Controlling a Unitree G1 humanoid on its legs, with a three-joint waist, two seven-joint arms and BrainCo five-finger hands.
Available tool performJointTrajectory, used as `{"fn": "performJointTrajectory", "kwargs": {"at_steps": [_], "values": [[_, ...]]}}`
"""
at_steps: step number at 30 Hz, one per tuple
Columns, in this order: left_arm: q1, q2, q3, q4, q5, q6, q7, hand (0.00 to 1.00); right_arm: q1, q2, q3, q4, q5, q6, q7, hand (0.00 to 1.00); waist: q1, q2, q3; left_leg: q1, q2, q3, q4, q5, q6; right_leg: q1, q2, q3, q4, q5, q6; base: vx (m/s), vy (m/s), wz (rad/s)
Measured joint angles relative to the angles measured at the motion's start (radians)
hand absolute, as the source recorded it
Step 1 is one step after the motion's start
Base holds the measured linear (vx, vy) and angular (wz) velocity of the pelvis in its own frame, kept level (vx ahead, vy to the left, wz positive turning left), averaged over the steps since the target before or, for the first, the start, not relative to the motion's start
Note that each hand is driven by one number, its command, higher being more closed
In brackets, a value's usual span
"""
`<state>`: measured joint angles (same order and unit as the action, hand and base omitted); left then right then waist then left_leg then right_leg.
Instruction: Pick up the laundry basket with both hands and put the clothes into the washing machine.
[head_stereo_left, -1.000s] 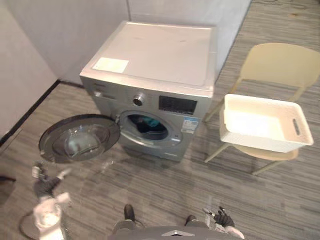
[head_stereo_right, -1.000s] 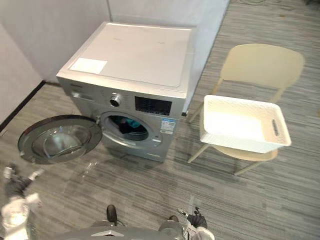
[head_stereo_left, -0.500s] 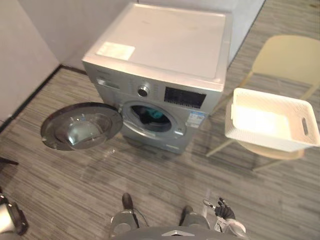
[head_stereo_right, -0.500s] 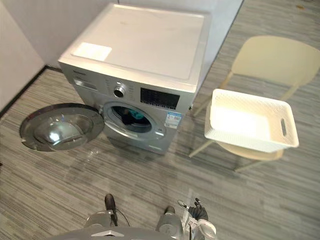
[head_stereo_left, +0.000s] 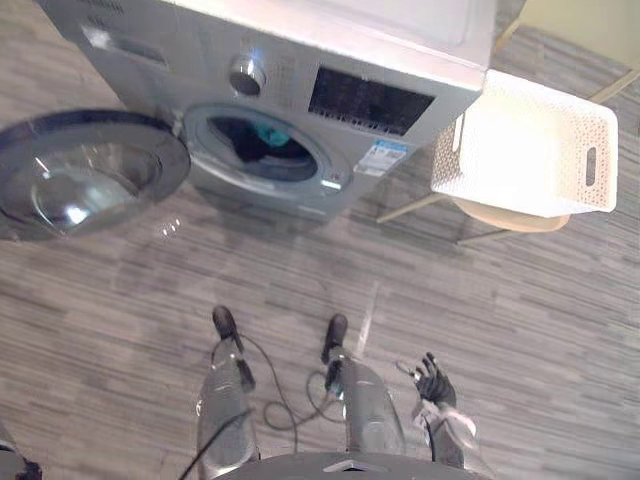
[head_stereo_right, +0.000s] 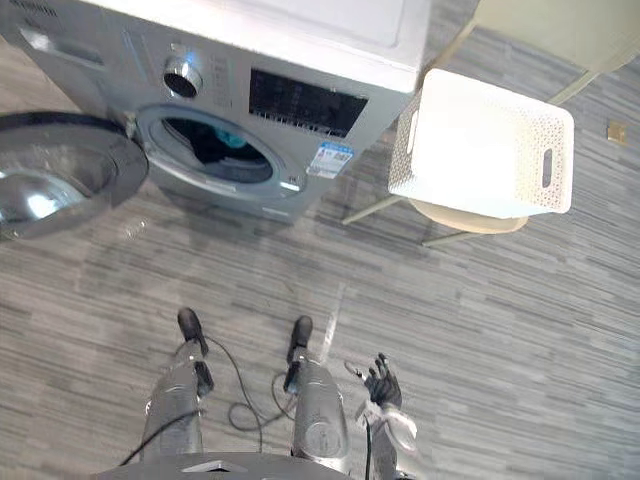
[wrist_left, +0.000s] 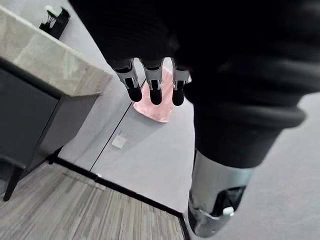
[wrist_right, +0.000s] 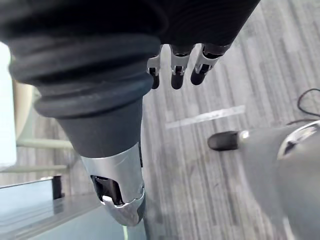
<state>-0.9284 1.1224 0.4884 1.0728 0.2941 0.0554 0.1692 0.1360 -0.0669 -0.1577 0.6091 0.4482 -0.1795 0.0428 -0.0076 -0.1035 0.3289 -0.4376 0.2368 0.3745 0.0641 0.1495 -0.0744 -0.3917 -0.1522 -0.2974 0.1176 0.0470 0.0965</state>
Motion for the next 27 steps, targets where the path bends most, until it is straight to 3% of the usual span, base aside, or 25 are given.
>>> {"fn": "performJointTrajectory", "kwargs": {"at_steps": [4,7,13,18,22,25,27], "values": [[-0.077,0.0,0.001,-0.002,-0.075,0.0,-0.029,0.0,0.001,0.019,0.003,-0.072,0.032,-0.001,-0.001,0.0,0.003,-0.022,0.02,-0.081,0.036,-0.001,0.059,-0.033,-0.003,-0.017,0.026,-0.018,-0.067,0.047,-0.01,-0.01,-0.016,-0.03],[-0.105,-0.006,0.001,-0.008,-0.072,0.001,-0.038,0.0,0.003,0.018,0.031,-0.151,0.054,-0.001,-0.001,0.0,0.007,-0.03,0.032,-0.156,0.097,0.029,0.143,-0.058,0.001,-0.04,0.058,-0.018,-0.107,0.089,-0.015,-0.01,-0.028,-0.13],[-0.161,-0.045,-0.023,-0.135,-0.013,0.0,-0.076,0.0,0.012,0.017,0.031,-0.328,0.112,-0.021,0.0,0.0,0.013,-0.046,0.042,-0.255,0.164,0.005,0.216,-0.082,-0.001,-0.096,0.103,-0.019,-0.113,0.097,-0.017,0.02,-0.039,-0.1],[-0.176,-0.047,-0.011,-0.172,-0.018,-0.001,-0.094,0.0,0.028,0.017,0.027,-0.356,0.142,-0.033,0.001,0.0,0.008,-0.045,0.043,-0.29,0.2,0.022,0.226,-0.071,-0.007,-0.118,0.129,-0.022,-0.131,0.097,-0.017,0.06,-0.06,-0.06],[-0.084,-0.059,0.132,-0.208,-0.036,-0.013,-0.158,0.0,0.034,0.018,0.018,-0.356,0.152,-0.029,0.012,0.0,0.007,-0.044,0.042,-0.293,0.213,0.022,0.228,-0.063,-0.02,-0.122,0.141,-0.02,-0.136,0.096,-0.016,0.08,-0.047,-0.07],[0.02,-0.063,0.259,-0.241,-0.038,-0.012,-0.266,0.0,0.035,0.017,-0.016,-0.348,0.155,-0.01,0.029,0.0,0.017,-0.035,0.039,-0.292,0.219,0.027,0.232,-0.06,-0.024,-0.123,0.147,-0.018,-0.14,0.095,-0.015,0.07,-0.031,-0.06],[0.03,-0.063,0.262,-0.248,-0.038,0.012,-0.33,0.0,0.035,0.015,-0.024,-0.337,0.155,0.004,0.044,0.0,0.036,-0.033,0.038,-0.288,0.226,0.033,0.236,-0.06,-0.024,-0.122,0.152,-0.016,-0.14,0.093,-0.015,0.06,-0.028,-0.08]]}}
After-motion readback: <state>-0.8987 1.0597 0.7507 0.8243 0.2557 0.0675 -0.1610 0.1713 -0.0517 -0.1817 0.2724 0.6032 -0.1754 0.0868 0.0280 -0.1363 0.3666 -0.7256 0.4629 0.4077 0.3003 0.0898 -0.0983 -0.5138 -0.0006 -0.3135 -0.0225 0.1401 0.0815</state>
